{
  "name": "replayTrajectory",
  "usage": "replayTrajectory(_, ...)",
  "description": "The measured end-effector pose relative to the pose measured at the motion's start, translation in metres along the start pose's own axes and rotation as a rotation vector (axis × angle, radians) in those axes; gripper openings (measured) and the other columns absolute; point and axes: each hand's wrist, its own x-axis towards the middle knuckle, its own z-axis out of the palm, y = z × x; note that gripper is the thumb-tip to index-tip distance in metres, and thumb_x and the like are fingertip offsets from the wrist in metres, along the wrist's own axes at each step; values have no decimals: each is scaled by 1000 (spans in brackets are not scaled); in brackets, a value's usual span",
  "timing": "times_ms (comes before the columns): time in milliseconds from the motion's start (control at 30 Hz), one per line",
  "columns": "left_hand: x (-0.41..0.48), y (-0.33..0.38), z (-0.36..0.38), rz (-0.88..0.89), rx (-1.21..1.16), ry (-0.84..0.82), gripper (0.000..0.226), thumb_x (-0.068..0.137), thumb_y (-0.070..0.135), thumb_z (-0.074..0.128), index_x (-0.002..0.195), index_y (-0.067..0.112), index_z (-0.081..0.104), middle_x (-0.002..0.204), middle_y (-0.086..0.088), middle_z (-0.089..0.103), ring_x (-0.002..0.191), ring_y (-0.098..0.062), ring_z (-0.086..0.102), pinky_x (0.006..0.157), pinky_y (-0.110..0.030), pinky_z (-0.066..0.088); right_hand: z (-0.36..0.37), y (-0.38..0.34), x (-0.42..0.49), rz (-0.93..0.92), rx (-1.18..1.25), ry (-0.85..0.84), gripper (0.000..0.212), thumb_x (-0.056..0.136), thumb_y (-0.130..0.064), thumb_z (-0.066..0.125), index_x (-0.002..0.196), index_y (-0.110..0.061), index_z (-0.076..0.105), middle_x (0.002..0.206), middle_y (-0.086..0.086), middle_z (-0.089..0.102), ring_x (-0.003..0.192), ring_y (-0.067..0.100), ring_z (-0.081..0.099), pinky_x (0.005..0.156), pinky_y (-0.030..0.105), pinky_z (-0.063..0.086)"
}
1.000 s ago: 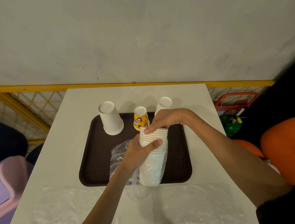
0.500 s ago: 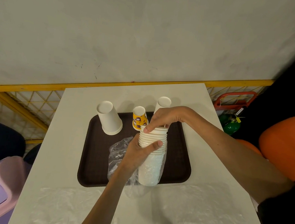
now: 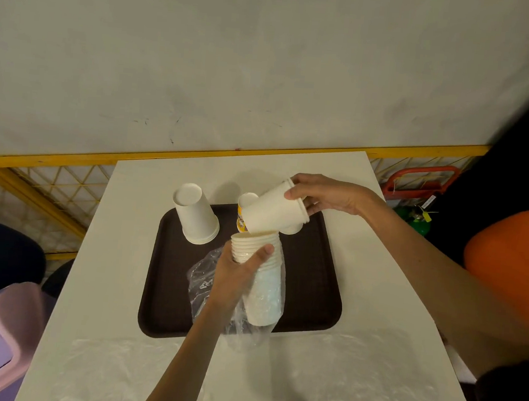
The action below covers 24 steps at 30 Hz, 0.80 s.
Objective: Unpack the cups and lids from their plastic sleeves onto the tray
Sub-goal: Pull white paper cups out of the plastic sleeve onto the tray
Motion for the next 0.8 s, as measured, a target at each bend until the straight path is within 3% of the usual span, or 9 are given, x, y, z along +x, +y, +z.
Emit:
replayTrajectory(100,2,5,1,34,-25,16,79,55,49,74,123,15,52,114,-4,66,103,-18,65,89,-35,53,-6,6,-7,41,32,-94,40,92,-15,56,129,-14,44,121,12,57,109,25,56,95,34,48)
replayTrajectory(267,8,14,4,71,-32,17,86,52,54,74,126,15,51,115,-4,65,103,-18,65,91,-36,53,-10,7,-14,60,-77,-145,38,88,-12,63,120,-18,46,112,1,57,104,13,56,80,21,53)
replayTrajectory(333,10,15,5,73,-35,16,82,54,50,75,124,15,51,113,-4,65,101,-17,65,88,-33,54,-14,6,-13,-11,-48,-22,47,82,-15,71,122,-18,47,110,-2,58,104,13,56,75,19,51)
replayTrajectory(467,13,9,4,48,-11,11,85,56,53,80,126,16,50,116,-5,64,104,-19,64,90,-37,54,-22,11,9,-135,107,475,69,74,-16,79,132,-14,42,121,0,54,112,18,53,86,30,48)
replayTrajectory(533,14,5,2,43,0,3,87,54,52,74,128,15,49,118,-5,63,105,-19,63,90,-34,53,-19,19,24,-149,138,604,79,67,-19,84,133,-14,41,126,1,54,114,19,52,92,37,49)
replayTrajectory(667,15,2,-2,48,14,-25,84,54,49,72,127,15,48,116,-3,63,104,-16,63,82,-25,52,-4,32,48,-110,67,724,82,66,-20,85,133,-13,38,129,3,52,116,20,50,90,33,44)
replayTrajectory(800,20,-1,-9,52,54,-26,86,54,50,72,128,15,47,116,-3,62,105,-18,62,81,-24,52,8,47,69,-55,-19,708,86,68,-21,84,136,-12,32,134,8,49,122,26,48,96,40,44)
